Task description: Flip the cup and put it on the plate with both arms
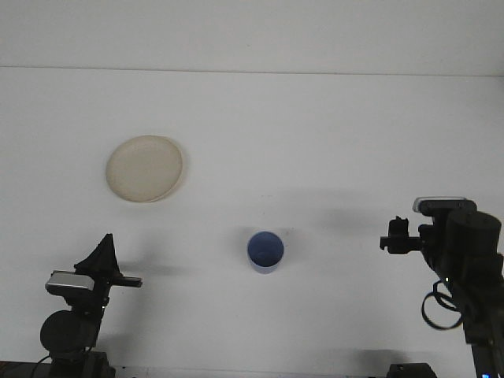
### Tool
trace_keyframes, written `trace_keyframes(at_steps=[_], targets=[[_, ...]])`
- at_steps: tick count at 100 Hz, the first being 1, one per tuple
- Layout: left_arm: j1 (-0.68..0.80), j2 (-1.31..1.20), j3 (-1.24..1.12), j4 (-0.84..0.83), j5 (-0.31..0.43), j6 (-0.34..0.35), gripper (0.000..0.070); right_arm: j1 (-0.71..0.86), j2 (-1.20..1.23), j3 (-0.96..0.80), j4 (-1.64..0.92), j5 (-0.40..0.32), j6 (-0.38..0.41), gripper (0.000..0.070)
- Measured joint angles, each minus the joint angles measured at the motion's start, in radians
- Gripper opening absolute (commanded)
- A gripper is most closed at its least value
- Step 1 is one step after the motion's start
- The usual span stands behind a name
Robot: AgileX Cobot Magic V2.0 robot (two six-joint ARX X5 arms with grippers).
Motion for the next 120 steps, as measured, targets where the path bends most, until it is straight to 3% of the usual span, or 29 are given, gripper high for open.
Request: trace_keyframes(at_steps=[25,47,120], targets=[[0.000,0.000,0.000,0.000,0.000,0.000,0.0011,0.000,-0.337,-0.351,0.349,0.000,0.023,0.0485],[0.000,0.000,0.000,0.000,0.000,0.000,0.0011,0.000,-0.504,-0.552,0.497,-0.001,0.036,0.0485],[0.000,0.000,0.000,0.001,0.000,-0.017,0.0011,0.000,-0.500,-0.566,0.565,0.000,0.043,0.0485]])
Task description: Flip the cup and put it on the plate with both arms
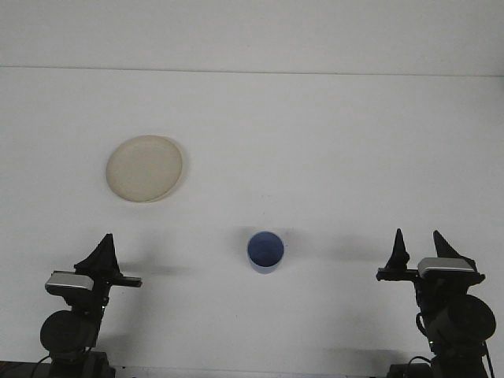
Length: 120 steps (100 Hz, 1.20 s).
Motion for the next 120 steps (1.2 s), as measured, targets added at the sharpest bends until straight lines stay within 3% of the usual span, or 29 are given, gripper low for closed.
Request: trace_keyframes(at_steps=[20,31,52,95,110,120], targets=[[0.000,0.000,0.003,0.004,0.000,-0.053,0.0011,0.000,0.000,0.000,0.000,0.000,0.000,0.0485],[0.000,0.012,0.061,-0.078,0.000,-0.102,0.0011,0.000,0.000,0.000,0.000,0.000,0.000,0.0485],[0.000,0.152,0.356,-0.307,0.003,-0.126,0.0012,0.000,0.000,0.000,0.000,0.000,0.000,0.0485],[0.000,0.717,0.991,-0.920,0.054,-0.073,0.0012,0.000,0.000,0.000,0.000,0.000,0.000,0.0485],[-0.001,0.892,1.108,-1.115,0.055,-0.021,0.0012,0.000,0.000,0.000,0.000,0.000,0.000,0.0485],[-0.005,0.951,1.124,-1.145,0.055,-0.016,0.0012,0.000,0.000,0.000,0.000,0.000,0.000,0.0485]])
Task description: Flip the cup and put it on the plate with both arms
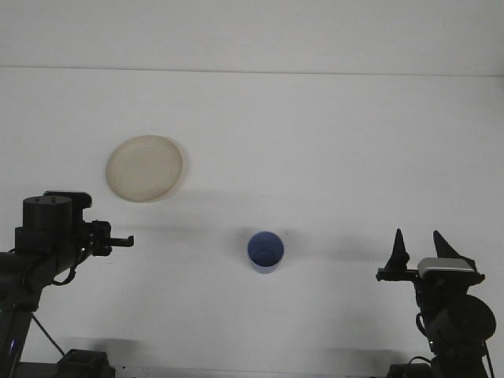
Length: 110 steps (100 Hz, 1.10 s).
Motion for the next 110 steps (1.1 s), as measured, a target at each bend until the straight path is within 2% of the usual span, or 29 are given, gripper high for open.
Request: trace_keyframes(at_steps=[18,23,27,39,43,48,68,80,90,110], targets=[[-0.001,0.007,0.002,0.026,0.000,0.000,0.0018,0.000,0.000,0.000,0.000,0.000,0.000,0.0485],[-0.002,0.005,0.002,0.037,0.000,-0.001,0.0047,0.000,0.000,0.000,0.000,0.000,0.000,0.0485],[-0.001,0.003,0.002,0.038,0.000,-0.004,0.0131,0.000,0.000,0.000,0.000,0.000,0.000,0.0485],[-0.001,0.000,0.002,0.034,0.000,-0.008,0.0498,0.000,0.000,0.000,0.000,0.000,0.000,0.0485],[-0.001,0.000,0.002,0.031,0.000,-0.008,0.0580,0.000,0.000,0.000,0.000,0.000,0.000,0.0485],[-0.002,0.000,0.002,0.029,0.000,-0.008,0.0633,0.000,0.000,0.000,0.000,0.000,0.000,0.0485],[-0.005,0.002,0.006,0.025,0.003,-0.014,0.0635,0.000,0.000,0.000,0.000,0.000,0.000,0.0485],[-0.039,0.039,0.040,0.019,0.084,-0.031,0.0624,0.000,0.000,0.000,0.000,0.000,0.000,0.0485],[-0.105,0.104,0.085,0.020,0.158,-0.044,0.0624,0.000,0.000,0.000,0.000,0.000,0.000,0.0485],[-0.295,0.286,0.180,0.027,0.164,-0.057,0.0624,0.000,0.000,0.000,0.000,0.000,0.000,0.0485]])
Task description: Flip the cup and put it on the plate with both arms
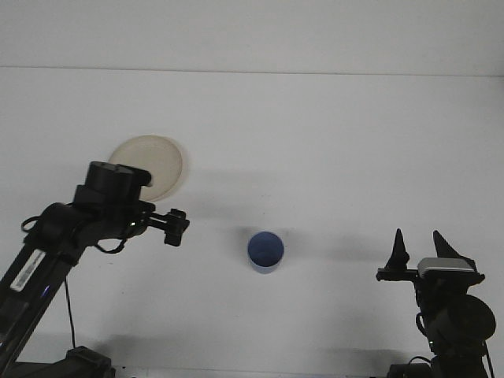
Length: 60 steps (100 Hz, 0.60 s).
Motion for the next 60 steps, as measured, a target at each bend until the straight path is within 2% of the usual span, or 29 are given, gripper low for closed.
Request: trace_keyframes(at_steps=[35,60], targets=[[-0.261,0.340,0.210,0.003,0.001,0.004,0.0624,0.000,0.000,0.000,0.000,0.000,0.000,0.0485],[-0.348,0.478,0.292,0.011,-0.003,0.025,0.0625,0.000,0.000,0.000,0.000,0.000,0.000,0.0485]])
